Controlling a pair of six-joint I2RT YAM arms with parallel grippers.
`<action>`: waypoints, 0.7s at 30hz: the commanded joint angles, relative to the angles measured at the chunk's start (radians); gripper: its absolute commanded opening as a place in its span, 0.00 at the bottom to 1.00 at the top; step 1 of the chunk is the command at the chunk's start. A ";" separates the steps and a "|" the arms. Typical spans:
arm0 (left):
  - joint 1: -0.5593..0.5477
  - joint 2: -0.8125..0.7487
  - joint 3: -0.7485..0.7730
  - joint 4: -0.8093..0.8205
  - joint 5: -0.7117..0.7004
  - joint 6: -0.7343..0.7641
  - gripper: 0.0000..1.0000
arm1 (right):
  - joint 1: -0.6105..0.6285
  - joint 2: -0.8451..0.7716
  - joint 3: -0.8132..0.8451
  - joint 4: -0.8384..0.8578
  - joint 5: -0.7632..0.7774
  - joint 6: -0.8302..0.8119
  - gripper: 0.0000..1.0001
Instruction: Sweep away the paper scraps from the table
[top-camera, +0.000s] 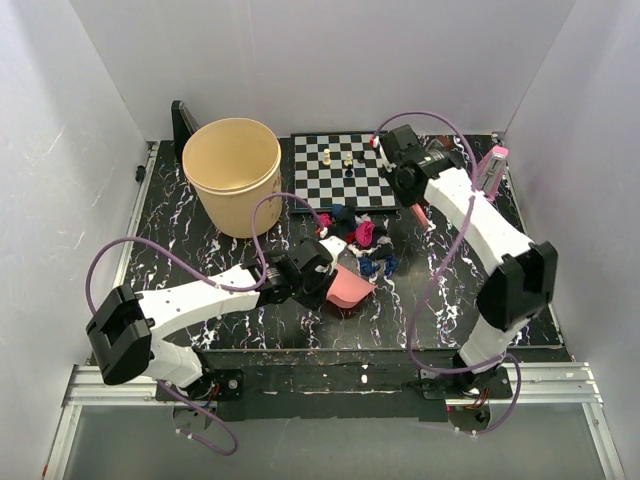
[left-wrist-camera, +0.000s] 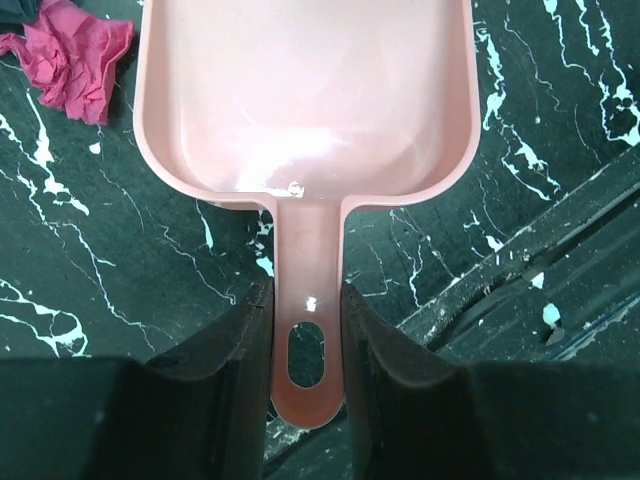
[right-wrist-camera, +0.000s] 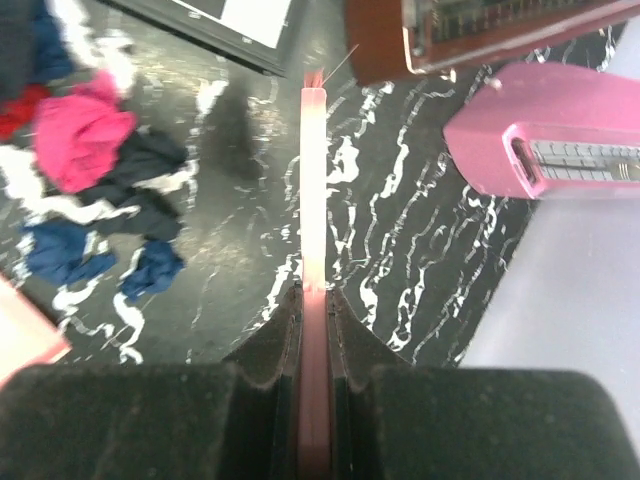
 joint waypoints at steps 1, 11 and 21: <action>-0.012 0.035 0.010 0.049 -0.049 0.019 0.00 | -0.015 0.167 0.058 -0.101 0.128 0.035 0.01; -0.029 0.085 -0.004 0.076 -0.084 0.026 0.00 | 0.089 0.145 -0.071 -0.047 -0.074 0.029 0.01; -0.033 0.081 -0.018 0.104 -0.104 0.036 0.00 | 0.218 -0.035 -0.166 -0.009 -0.444 0.016 0.01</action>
